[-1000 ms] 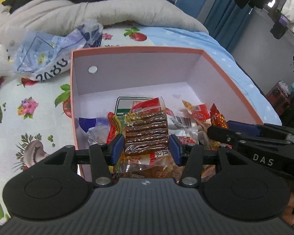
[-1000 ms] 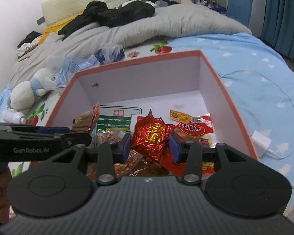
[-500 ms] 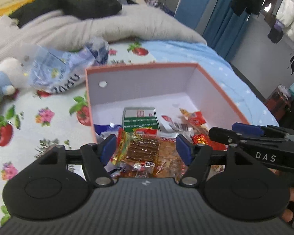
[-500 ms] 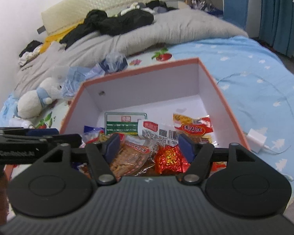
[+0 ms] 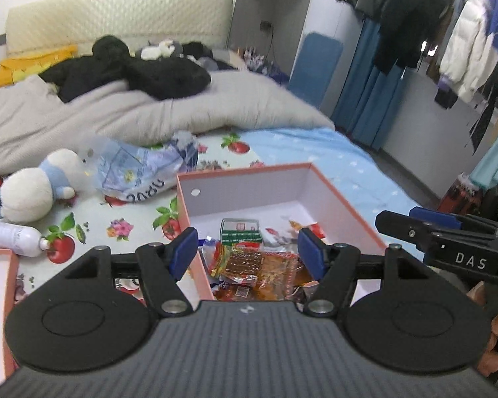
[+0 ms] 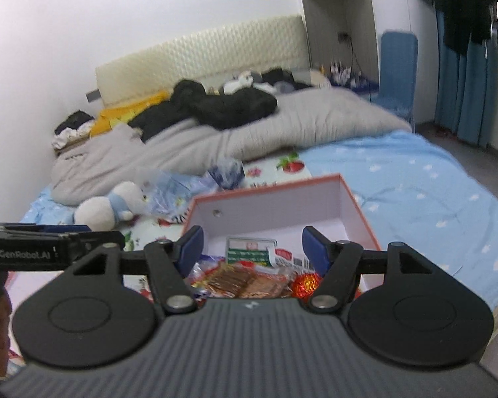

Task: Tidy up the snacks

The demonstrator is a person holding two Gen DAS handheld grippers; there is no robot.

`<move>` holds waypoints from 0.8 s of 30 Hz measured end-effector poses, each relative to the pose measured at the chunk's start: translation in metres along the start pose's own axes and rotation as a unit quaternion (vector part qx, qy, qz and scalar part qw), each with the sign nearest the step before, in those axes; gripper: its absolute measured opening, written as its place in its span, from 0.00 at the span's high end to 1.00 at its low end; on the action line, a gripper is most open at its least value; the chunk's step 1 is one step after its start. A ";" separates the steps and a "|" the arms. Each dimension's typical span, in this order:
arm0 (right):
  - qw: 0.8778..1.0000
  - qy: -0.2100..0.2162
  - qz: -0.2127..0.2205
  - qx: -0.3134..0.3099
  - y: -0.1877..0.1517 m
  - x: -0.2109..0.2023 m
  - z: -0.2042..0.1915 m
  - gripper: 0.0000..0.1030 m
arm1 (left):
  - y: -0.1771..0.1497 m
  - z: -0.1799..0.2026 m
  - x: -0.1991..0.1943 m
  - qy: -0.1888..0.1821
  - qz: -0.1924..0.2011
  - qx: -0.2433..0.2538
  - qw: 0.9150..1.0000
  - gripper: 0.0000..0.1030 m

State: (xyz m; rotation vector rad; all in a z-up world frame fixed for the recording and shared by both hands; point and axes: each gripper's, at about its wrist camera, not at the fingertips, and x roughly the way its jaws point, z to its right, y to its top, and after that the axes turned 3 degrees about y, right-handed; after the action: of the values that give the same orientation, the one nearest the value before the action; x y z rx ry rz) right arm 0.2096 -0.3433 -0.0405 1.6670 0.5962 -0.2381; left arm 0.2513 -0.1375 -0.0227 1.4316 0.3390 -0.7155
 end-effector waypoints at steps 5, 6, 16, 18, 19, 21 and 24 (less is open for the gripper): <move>0.999 -0.003 0.032 -0.012 0.002 -0.040 -0.022 0.34 | -0.004 0.006 -0.050 -0.008 0.031 0.006 0.999 0.31; 0.999 -0.003 0.037 -0.012 0.001 -0.048 -0.025 0.34 | -0.006 0.007 -0.060 -0.008 0.038 0.008 0.999 0.31; 0.998 -0.010 0.057 -0.013 -0.023 -0.093 -0.046 0.34 | -0.042 0.011 -0.116 -0.005 0.058 0.013 0.998 0.31; 0.998 -0.011 0.056 -0.012 -0.030 -0.098 -0.048 0.34 | -0.050 0.010 -0.122 -0.003 0.059 0.011 0.998 0.31; 0.998 -0.014 0.057 -0.014 -0.032 -0.101 -0.049 0.34 | -0.055 0.010 -0.126 -0.003 0.059 0.009 0.998 0.31; 0.998 -0.019 0.058 -0.020 -0.039 -0.106 -0.052 0.34 | -0.062 0.008 -0.131 -0.001 0.059 0.005 0.998 0.31; 0.998 -0.021 0.057 -0.019 -0.048 -0.111 -0.054 0.34 | -0.071 0.007 -0.137 -0.002 0.057 -0.002 0.998 0.31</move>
State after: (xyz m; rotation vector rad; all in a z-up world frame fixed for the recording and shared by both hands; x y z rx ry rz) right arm 0.0815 -0.3149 -0.0184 1.6485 0.4700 -0.1785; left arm 0.1021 -0.1092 0.0071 1.4344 0.2523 -0.6241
